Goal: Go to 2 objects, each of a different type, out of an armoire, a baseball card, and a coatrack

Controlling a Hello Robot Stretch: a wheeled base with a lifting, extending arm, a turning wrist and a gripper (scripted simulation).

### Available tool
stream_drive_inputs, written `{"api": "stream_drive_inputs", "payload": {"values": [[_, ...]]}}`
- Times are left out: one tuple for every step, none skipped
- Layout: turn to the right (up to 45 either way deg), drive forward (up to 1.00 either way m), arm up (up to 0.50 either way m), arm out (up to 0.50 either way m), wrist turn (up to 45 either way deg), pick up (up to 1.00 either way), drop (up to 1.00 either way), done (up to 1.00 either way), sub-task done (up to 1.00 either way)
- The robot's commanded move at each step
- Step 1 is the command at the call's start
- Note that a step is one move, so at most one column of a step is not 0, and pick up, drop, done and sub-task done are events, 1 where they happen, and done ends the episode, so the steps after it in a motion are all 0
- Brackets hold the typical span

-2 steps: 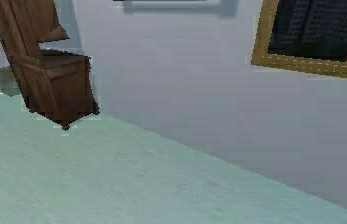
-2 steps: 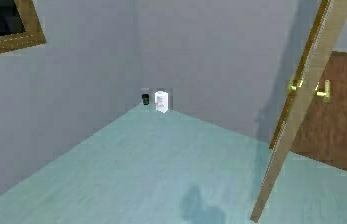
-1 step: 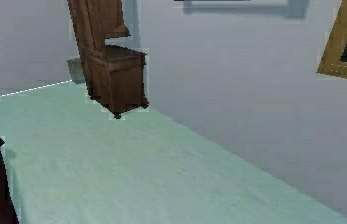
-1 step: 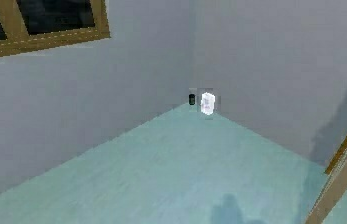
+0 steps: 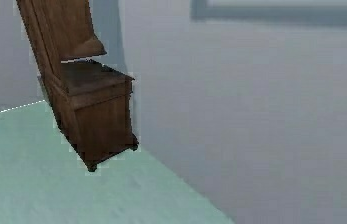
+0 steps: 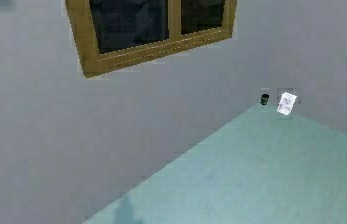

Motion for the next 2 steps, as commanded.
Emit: {"api": "stream_drive_inputs", "payload": {"values": [[-9.0,0.00,0.00,0.00,0.0,0.00,0.00,0.00,0.00],[0.0,0.15,0.00,0.00,0.0,0.00,0.00,0.00,0.00]]}}
